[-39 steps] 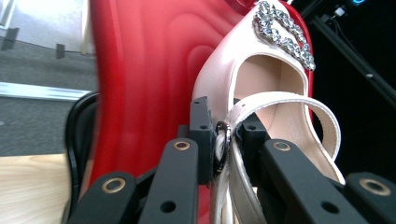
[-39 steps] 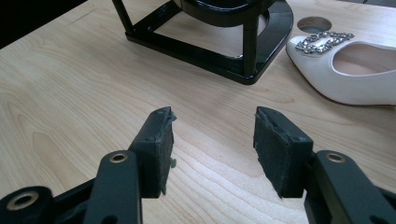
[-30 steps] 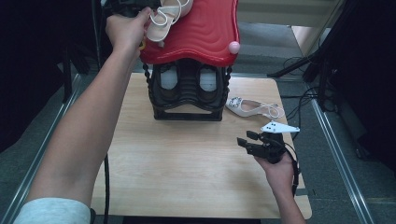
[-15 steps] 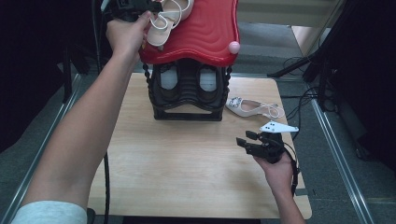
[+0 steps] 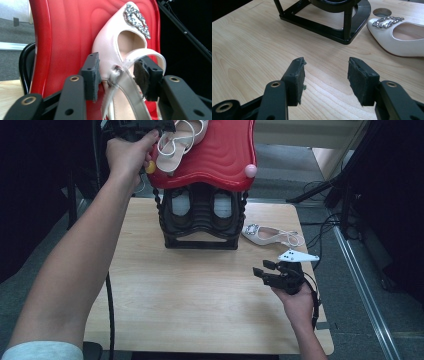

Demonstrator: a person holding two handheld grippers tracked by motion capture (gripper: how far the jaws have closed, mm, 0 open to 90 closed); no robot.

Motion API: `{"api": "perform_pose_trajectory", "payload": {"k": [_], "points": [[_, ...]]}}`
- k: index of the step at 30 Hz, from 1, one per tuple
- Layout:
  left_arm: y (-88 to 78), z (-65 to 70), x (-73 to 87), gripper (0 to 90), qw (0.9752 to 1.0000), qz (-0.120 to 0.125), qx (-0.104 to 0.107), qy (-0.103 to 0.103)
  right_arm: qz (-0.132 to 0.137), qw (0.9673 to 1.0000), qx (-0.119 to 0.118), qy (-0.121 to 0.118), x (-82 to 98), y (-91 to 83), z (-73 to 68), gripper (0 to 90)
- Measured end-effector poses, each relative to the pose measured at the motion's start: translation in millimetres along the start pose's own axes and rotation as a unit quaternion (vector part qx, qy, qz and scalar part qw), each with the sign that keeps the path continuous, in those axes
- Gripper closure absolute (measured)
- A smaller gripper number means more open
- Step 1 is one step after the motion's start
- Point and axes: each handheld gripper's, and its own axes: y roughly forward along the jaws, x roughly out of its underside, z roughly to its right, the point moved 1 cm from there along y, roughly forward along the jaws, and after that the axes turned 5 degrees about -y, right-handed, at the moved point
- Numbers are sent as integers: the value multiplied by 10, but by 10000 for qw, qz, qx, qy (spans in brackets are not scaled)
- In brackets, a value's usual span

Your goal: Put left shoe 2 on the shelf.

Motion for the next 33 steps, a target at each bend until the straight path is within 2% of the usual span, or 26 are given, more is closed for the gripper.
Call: {"api": "perform_pose_trajectory", "payload": {"k": [2, 4, 6, 9, 15, 17, 22, 26, 29, 33], "points": [[-34, 9, -10, 541, 10000, -21, 36, 23, 13, 10000, -1, -9, -1, -1, -1, 489], [-103, 12, -26, 523, 9999, 127, 60, 27, 5, 10000, 0, -1, -1, -1, -1, 489], [-160, -2, -46, 517, 9998, 143, 120, -1, 1, 10000, 10, -3, 0, -1, 0, 489], [-222, -25, -63, 520, 9999, 63, -41, 133, 0, 10000, 8, 3, 0, -1, 6, 489], [-349, -132, -70, 525, 9998, 18, -111, 180, -4, 10000, 20, 19, -1, 0, 17, 489], [-373, -176, -58, 525, 9997, 0, -156, 199, -2, 10000, 23, 18, -3, 1, 18, 489], [-417, -324, -21, 530, 9999, -8, -101, 51, -6, 10000, 26, 8, -7, 9, 12, 489], [-447, -453, 35, 528, 9994, -97, -304, 125, -12, 10000, 9, -14, -9, 18, 9, 489], [-484, -562, 89, 523, 9996, -87, -277, 76, -14, 10000, 9, 3, -12, 17, 9, 489], [-511, -714, 196, 520, 9990, -135, -401, 129, -5, 10000, 24, 9, -12, 15, 14, 489]]}}
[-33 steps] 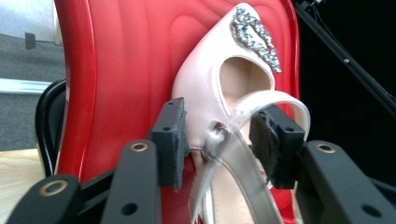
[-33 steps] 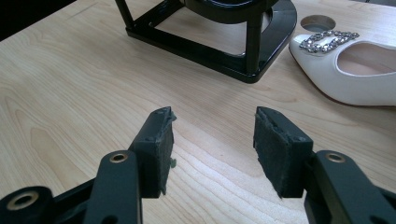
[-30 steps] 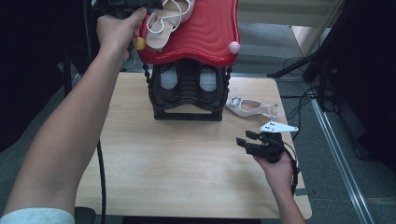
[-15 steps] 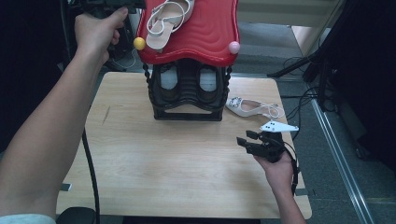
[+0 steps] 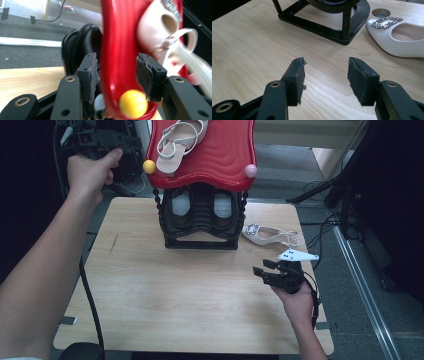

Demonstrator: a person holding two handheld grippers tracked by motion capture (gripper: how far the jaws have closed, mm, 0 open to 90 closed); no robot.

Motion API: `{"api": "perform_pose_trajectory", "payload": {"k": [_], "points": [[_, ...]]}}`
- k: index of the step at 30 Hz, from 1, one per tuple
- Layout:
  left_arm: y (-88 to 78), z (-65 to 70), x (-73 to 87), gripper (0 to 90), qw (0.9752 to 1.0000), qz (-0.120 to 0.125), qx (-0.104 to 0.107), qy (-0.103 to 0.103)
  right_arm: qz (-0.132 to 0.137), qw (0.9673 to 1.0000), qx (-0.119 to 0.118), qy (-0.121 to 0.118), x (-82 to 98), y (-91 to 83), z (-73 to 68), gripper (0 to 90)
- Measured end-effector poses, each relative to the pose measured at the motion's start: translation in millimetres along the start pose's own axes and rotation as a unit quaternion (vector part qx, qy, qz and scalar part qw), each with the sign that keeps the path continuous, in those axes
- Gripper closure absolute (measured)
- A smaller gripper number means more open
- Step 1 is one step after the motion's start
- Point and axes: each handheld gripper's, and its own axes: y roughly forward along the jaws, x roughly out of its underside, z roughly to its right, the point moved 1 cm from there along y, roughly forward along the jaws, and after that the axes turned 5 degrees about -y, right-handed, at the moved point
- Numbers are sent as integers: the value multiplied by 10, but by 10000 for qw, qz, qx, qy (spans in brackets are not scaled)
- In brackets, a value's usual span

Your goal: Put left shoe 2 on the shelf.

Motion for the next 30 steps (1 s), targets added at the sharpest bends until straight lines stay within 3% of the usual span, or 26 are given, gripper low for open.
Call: {"api": "perform_pose_trajectory", "payload": {"k": [2, 8, 12, 18, 20, 26, 28, 30], "points": [[-7, -60, 52, 521, 10000, 20, -77, 47, -5, 10000, -2, 8, -1, 4, 3, 489], [-6, -224, 260, 520, 9999, -52, 105, -81, -10, 10000, -10, -1, -5, 13, 0, 489], [18, -309, 444, 523, 9998, -89, 175, -47, -11, 10000, -3, 31, -5, 1, 9, 490], [68, -504, 706, 522, 9999, -121, -80, 7, 19, 10000, 16, 52, -4, -13, 20, 493], [90, -596, 799, 522, 9998, -172, -17, -137, -3, 10000, 20, 46, 0, -7, 29, 494], [108, -752, 1039, 522, 9997, -181, 102, -135, -17, 10000, 21, 86, 8, 5, 46, 496], [136, -813, 1136, 520, 9992, -260, 178, -235, -30, 10000, 33, 84, 13, 4, 56, 496], [174, -855, 1225, 518, 9991, -348, 142, -195, -40, 9999, 52, 101, 15, 1, 63, 496]]}}
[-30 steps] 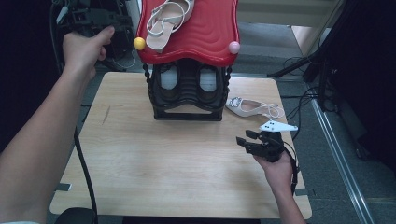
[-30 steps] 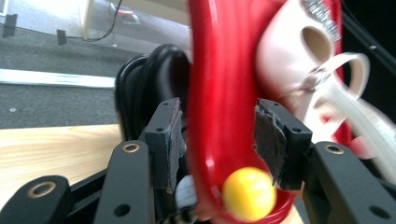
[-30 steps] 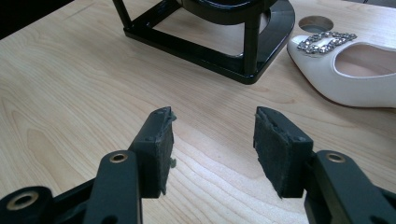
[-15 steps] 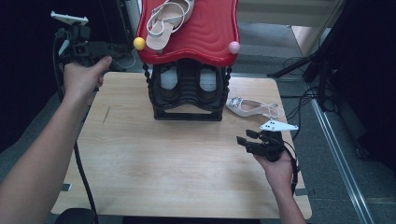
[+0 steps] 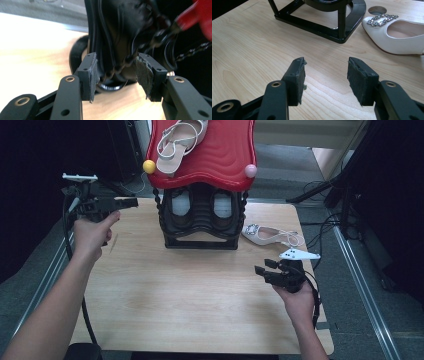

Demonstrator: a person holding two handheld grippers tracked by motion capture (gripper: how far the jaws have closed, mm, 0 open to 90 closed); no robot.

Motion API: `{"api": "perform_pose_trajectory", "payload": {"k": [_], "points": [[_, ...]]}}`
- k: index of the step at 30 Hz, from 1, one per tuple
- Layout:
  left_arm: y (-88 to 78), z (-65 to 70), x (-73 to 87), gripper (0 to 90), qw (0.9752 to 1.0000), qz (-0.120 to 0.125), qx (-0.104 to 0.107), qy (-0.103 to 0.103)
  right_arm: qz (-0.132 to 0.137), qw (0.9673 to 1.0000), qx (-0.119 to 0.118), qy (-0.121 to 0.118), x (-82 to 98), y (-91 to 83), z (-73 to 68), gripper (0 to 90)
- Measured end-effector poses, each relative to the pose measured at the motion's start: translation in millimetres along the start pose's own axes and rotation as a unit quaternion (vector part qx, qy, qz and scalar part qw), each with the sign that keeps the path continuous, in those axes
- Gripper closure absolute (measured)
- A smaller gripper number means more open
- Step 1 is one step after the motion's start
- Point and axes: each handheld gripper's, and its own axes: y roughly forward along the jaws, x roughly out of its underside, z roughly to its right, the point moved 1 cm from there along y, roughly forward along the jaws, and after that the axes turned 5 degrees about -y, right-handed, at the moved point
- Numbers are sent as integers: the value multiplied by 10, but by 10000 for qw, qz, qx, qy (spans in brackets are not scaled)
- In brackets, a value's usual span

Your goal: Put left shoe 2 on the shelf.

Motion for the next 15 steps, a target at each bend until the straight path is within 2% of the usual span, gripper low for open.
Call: {"api": "perform_pose_trajectory", "payload": {"k": [5, 8, 15], "points": [[94, -143, 223, 517, 9998, -97, 39, -140, 6, 10000, 39, -9, 4, -3, 15, 496], [162, -184, 336, 516, 9997, -213, -115, -30, 0, 10000, 37, -1, 5, -1, 21, 498], [288, -241, 606, 511, 9994, -314, -40, -100, -12, 10000, 53, 27, 11, 5, 37, 498]]}}
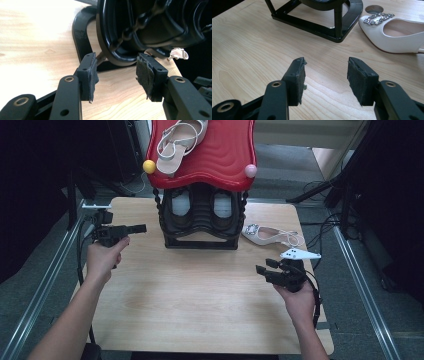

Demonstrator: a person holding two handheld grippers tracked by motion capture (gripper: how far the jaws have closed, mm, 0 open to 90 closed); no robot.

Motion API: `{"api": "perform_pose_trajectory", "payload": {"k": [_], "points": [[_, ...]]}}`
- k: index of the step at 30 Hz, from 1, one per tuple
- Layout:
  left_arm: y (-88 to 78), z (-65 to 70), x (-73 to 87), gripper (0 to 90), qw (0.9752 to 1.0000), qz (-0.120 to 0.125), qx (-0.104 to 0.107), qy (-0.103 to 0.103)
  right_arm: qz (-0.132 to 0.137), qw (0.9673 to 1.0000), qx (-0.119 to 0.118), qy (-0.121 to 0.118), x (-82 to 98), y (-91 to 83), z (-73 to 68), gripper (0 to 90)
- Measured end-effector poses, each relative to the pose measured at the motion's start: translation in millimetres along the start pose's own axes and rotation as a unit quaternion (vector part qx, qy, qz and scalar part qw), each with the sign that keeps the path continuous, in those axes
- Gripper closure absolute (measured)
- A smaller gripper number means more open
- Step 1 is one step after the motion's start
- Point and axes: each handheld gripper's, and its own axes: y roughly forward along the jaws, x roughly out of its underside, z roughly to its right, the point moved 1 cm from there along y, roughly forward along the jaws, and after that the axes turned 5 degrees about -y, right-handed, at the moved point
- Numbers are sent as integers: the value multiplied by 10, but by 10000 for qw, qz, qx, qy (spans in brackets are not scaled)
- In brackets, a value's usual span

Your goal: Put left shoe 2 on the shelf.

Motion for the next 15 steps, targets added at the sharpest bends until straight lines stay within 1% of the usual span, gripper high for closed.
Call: {"api": "perform_pose_trajectory", "payload": {"k": [2, 3, 4, 5, 6, 8, 10, 12, 15], "points": [[43, -10, 71, 507, 10000, -83, 17, -32, 0, 10000, -2, 8, 1, -1, 5, 498], [45, -15, 103, 508, 10000, -40, 3, -10, 1, 10000, 4, 2, 1, -2, 6, 499], [50, -26, 129, 509, 10000, -22, 32, -32, -7, 10000, 5, 5, 2, -4, 8, 499], [56, -36, 153, 509, 9999, -47, 102, -97, 2, 10000, 6, 7, 2, -5, 11, 499], [62, -45, 181, 508, 9998, -79, 121, -109, 2, 10000, 8, 6, 3, -6, 14, 499], [80, -48, 252, 506, 9998, -156, 118, -24, 3, 10000, 19, 9, 5, -6, 20, 500], [101, -38, 331, 503, 9997, -240, 58, 32, 15, 10000, 6, 46, 4, -5, 29, 498], [100, -48, 400, 501, 9996, -232, 114, 73, 20, 10000, 6, 93, 0, -4, 32, 498], [85, -38, 487, 495, 9997, -181, 127, 120, 18, 10000, 3, 79, -4, 1, 32, 499]]}}
